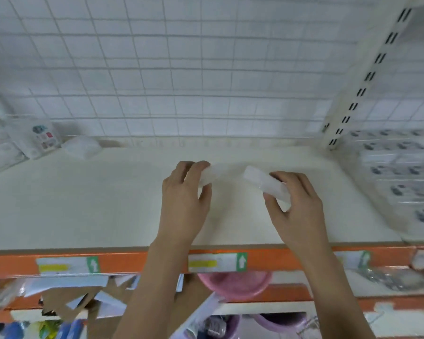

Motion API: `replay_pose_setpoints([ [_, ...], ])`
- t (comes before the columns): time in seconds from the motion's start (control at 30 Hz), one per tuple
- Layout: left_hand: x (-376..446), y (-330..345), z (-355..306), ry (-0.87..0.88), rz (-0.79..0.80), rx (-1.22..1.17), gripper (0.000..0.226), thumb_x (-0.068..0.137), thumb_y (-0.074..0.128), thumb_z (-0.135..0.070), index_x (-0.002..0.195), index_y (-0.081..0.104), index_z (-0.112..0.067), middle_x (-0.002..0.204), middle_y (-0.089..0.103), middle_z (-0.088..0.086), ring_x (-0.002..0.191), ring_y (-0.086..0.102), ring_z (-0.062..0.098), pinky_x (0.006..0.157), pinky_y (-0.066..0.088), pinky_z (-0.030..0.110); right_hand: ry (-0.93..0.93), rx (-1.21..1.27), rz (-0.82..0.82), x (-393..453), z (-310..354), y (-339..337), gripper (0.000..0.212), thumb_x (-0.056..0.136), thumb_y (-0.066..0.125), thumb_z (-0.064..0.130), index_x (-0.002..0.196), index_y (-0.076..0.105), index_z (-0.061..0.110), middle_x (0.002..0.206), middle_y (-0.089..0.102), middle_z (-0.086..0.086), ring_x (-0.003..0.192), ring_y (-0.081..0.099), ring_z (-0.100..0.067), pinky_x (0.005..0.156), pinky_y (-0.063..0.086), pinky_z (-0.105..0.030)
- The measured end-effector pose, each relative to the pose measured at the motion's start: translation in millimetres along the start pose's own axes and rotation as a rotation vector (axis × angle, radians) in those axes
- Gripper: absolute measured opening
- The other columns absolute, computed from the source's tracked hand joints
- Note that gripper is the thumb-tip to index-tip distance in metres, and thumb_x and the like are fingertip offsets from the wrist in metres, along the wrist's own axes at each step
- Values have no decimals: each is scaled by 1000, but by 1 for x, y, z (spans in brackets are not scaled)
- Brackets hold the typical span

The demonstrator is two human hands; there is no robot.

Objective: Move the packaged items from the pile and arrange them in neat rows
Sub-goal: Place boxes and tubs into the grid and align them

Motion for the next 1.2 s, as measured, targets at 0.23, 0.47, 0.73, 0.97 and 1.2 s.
replay_pose_setpoints([
  [0.23,-26,94,-148,-55,116,-42,59,78,48,-3,136,41,-8,105,49,17,75,56,32,65,52,47,24,-70,11,-10,-107,-130,33,73,62,8,105,57,5,99,61,-8,90,47,-15,74,29,-12],
  [0.47,-23,130,-206,-99,180,-97,60,78,51,10,135,37,-3,121,54,16,102,53,32,83,32,19,29,-72,4,-9,-157,-172,35,73,68,-1,107,58,5,101,62,-8,89,53,-21,75,29,-12],
  [0.73,-4,173,-240,141,149,27,48,63,63,9,109,63,-8,102,65,9,84,63,31,73,47,33,59,-127,9,-2,-194,-201,41,72,66,-2,110,60,10,105,61,-4,93,52,-20,79,36,-24],
  [0.97,2,224,-287,188,154,122,52,64,71,7,110,64,-15,98,65,4,85,63,27,72,46,39,93,-143,2,10,-252,-242,42,73,67,-1,113,60,9,109,61,-7,98,56,-25,80,40,-25],
  [1.2,13,284,-325,77,88,188,53,60,68,15,105,67,-14,101,66,6,92,63,29,85,45,45,33,-141,103,34,-318,-280,41,74,66,-1,113,61,9,107,62,-8,96,57,-29,82,45,-32],
])
Point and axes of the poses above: each hand's wrist, its own x-axis towards the middle knuckle, its own y-axis out of the palm, z = x × y, the point moved 2 cm from there along x, towards the middle knuckle
